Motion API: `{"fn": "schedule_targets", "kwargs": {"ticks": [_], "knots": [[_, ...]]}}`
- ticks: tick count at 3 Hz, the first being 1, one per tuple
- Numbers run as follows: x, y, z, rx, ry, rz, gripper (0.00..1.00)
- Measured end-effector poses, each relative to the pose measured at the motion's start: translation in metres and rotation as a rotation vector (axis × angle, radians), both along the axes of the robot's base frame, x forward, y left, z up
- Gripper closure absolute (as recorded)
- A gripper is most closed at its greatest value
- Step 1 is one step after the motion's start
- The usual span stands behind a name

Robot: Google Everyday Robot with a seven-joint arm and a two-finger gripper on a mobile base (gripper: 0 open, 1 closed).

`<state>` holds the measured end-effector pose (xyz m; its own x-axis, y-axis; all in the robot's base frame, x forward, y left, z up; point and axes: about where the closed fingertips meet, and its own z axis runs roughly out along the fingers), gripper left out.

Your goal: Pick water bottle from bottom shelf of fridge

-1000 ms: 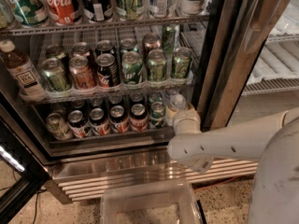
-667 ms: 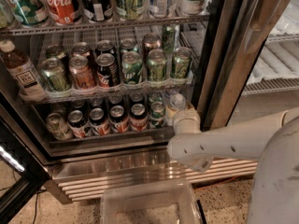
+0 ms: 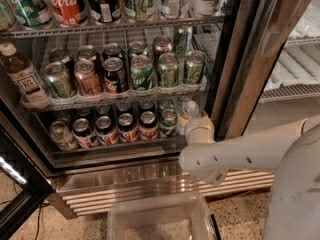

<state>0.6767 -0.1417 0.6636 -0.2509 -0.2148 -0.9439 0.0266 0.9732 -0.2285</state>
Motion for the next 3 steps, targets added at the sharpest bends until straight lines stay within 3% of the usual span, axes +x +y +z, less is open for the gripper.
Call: {"fn": "schedule_targets", "kwargs": {"ticks": [3], "knots": [[-0.0015,-0.0011,0.0021,-0.004,-0.015,-0.012,1.00]]}}
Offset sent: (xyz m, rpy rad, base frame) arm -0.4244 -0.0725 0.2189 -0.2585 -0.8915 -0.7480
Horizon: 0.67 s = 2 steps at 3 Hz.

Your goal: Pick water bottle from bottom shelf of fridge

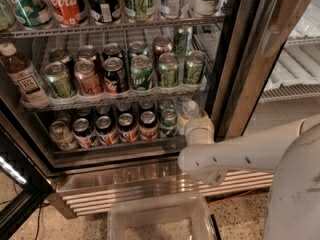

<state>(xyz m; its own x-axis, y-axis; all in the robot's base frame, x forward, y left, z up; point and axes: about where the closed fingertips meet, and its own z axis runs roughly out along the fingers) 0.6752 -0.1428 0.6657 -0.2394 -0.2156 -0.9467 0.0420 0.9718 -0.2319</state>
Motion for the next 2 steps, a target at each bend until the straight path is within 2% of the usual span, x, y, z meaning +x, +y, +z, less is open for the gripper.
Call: {"fn": "schedule_targets", "kwargs": {"ticks": [2], "knots": [[-0.0003,0.0016,0.0037,-0.005,-0.002,0.006,1.00]]}}
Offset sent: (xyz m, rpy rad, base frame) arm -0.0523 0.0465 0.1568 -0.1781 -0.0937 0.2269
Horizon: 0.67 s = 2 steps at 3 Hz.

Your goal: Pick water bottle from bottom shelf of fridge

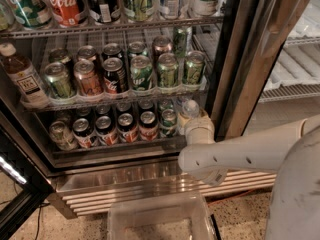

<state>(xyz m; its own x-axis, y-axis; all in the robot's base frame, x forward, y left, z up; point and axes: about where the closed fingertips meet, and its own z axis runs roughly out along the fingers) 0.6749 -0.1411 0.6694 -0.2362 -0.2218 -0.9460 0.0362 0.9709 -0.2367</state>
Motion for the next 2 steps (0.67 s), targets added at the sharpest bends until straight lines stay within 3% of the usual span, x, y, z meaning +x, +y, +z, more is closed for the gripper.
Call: {"fn": "schedule_targets", "kwargs": {"ticks": [2], "knots": [[-0.0074,0.0022,0.0209,-0.024,-0.033,0.012,1.00]]}}
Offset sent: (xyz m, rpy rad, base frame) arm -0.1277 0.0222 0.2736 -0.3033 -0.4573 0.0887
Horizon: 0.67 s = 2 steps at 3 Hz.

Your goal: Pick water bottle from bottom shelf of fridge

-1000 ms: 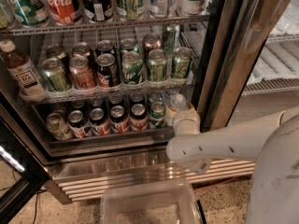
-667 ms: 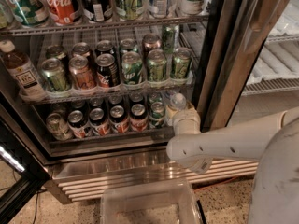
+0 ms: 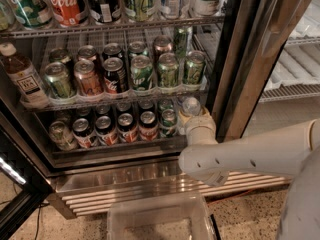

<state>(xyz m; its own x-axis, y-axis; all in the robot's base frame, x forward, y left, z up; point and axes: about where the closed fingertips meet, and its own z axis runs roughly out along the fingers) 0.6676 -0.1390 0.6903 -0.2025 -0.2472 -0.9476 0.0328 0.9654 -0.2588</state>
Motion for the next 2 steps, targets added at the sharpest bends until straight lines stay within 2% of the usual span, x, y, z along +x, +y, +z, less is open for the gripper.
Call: {"fn": "schedule_targets", "kwargs": {"ticks": [2], "knots": [[-0.0083,-0.0028,0.0099,-0.009,-0.029,-0.001,1.00]]}}
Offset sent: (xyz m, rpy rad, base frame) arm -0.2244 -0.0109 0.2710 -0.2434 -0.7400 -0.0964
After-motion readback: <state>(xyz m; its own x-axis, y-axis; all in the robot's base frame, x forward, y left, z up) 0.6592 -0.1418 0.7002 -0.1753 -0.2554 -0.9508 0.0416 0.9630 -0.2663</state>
